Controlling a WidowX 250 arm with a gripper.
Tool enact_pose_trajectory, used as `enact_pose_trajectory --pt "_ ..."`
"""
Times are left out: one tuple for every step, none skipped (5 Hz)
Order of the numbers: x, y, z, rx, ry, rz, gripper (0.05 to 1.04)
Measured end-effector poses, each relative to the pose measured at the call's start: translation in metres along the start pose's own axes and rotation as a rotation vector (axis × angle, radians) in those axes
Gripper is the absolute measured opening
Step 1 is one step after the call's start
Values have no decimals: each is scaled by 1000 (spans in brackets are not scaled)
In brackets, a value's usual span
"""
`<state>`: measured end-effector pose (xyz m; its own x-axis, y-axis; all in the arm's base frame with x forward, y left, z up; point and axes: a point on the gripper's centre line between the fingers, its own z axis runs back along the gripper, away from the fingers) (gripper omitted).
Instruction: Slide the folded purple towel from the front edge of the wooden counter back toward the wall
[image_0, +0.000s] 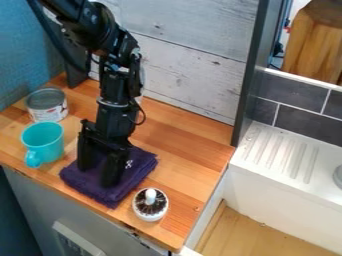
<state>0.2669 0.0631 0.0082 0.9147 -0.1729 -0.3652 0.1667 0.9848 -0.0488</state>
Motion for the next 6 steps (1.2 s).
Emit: enact_pose_trajectory --pt "6 4 0 18 -18 8 993" --pt "20 10 6 50 -98 17 995" --pt "32 17 14 32 -212 26 995" --pt "47 27 27 11 -319 50 995" --pt "60 26 43 -22 -395 40 995" --pt "64 20 45 -68 -417 37 995"
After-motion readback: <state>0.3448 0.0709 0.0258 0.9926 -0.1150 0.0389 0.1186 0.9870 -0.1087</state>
